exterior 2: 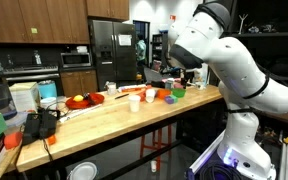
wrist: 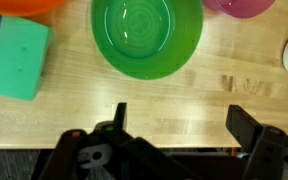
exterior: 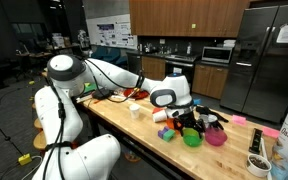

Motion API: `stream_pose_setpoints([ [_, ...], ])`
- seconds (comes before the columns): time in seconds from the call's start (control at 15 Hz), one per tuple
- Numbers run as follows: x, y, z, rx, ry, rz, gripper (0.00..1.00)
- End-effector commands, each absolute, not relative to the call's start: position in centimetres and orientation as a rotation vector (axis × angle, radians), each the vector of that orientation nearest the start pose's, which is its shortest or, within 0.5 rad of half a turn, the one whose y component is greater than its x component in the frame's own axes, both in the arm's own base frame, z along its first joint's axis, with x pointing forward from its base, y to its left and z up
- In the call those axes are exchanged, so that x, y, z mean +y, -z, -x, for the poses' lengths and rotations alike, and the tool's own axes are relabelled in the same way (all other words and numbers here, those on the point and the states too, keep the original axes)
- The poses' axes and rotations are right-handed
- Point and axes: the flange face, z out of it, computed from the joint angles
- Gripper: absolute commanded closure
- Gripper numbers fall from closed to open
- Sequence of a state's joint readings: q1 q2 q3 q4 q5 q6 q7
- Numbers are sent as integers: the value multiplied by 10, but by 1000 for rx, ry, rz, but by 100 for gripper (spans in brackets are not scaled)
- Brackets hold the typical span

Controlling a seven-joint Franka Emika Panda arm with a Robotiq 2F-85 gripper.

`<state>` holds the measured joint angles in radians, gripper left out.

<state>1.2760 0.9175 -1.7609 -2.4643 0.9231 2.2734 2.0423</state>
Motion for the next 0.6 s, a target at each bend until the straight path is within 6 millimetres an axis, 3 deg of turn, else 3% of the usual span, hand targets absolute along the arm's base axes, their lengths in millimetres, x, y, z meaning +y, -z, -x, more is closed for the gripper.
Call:
stream_pose_setpoints([
  [0.0,-209,-347,-420,2958,374,75,0],
  [0.53,-206,-316,-429,2967,220,179,0],
])
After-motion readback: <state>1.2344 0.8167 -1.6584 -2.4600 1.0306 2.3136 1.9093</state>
